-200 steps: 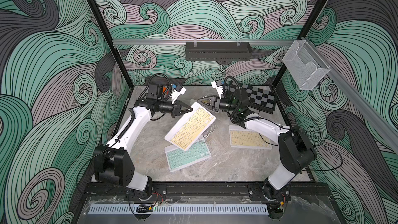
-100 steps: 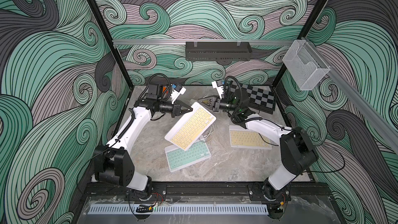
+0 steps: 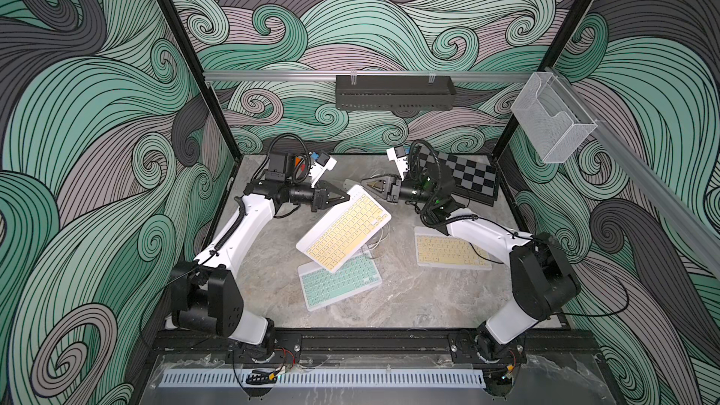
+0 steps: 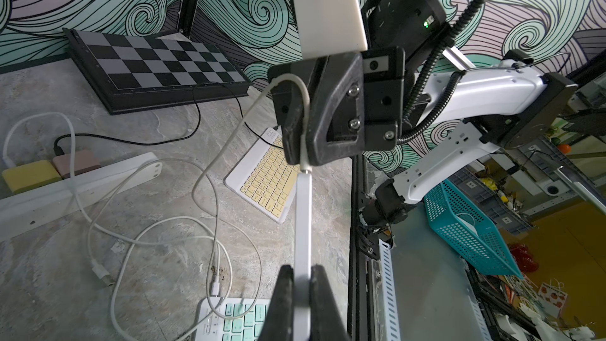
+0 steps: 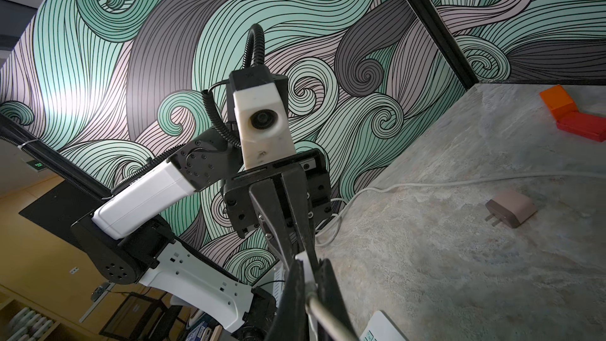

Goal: Unplug the wireless keyboard
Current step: Remove the power cord from the keyboard.

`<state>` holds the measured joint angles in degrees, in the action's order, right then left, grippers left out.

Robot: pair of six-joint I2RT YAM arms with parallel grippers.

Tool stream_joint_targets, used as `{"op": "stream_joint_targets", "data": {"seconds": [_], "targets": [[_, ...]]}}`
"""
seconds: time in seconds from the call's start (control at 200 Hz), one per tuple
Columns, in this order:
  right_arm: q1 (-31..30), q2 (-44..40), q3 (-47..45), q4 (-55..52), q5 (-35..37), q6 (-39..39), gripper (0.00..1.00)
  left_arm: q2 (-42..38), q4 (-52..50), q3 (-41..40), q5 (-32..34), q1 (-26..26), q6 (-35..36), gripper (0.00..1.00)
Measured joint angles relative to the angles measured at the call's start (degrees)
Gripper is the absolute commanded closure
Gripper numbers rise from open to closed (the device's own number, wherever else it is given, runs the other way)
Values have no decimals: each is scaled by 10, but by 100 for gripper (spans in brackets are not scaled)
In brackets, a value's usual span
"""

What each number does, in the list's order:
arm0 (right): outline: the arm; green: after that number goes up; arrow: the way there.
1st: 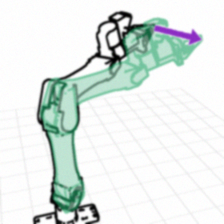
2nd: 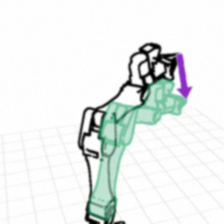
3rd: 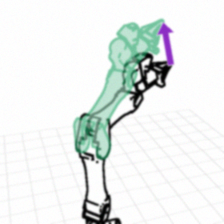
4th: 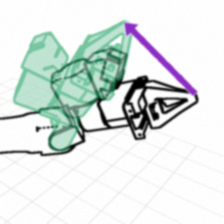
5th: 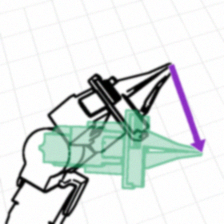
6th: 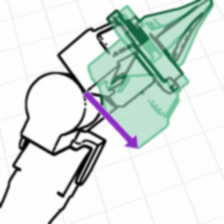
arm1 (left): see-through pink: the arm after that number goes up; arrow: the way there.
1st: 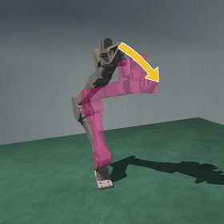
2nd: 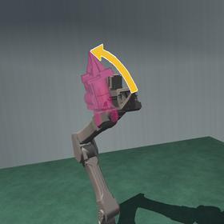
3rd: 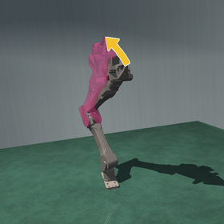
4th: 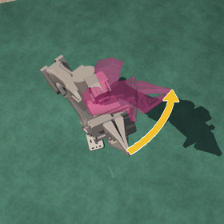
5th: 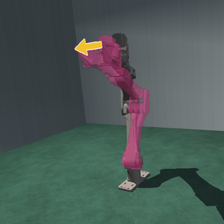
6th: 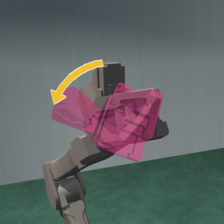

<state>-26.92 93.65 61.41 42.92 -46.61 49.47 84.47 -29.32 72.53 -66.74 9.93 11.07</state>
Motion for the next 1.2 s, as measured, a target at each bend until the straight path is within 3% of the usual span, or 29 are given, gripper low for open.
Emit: {"op": "stream_joint_targets", "data": {"seconds": [0.175, 0.54, 0.765, 0.941, 1.051, 1.201], "targets": [[2, 0, -4, 7, 3, 7, 100, -4, 30, -15, -6, 0, -40, 100], [14, 0, -4, 3, 22, -7, 100, -2, -10, 5, 32, 0, -58, 100], [124, -23, 5, 44, 130, -4, 100, 7, -94, -22, 99, -36, -66, 100], [117, -27, 14, 63, 140, -2, 100, 8, -113, -20, 119, -38, -67, 100], [111, -26, 15, 61, 130, 0, 100, 10, -139, 8, 184, -43, -72, 100], [106, -18, 27, 55, 108, 5, 100, 17, -159, 59, 325, -83, -72, 100]]}}
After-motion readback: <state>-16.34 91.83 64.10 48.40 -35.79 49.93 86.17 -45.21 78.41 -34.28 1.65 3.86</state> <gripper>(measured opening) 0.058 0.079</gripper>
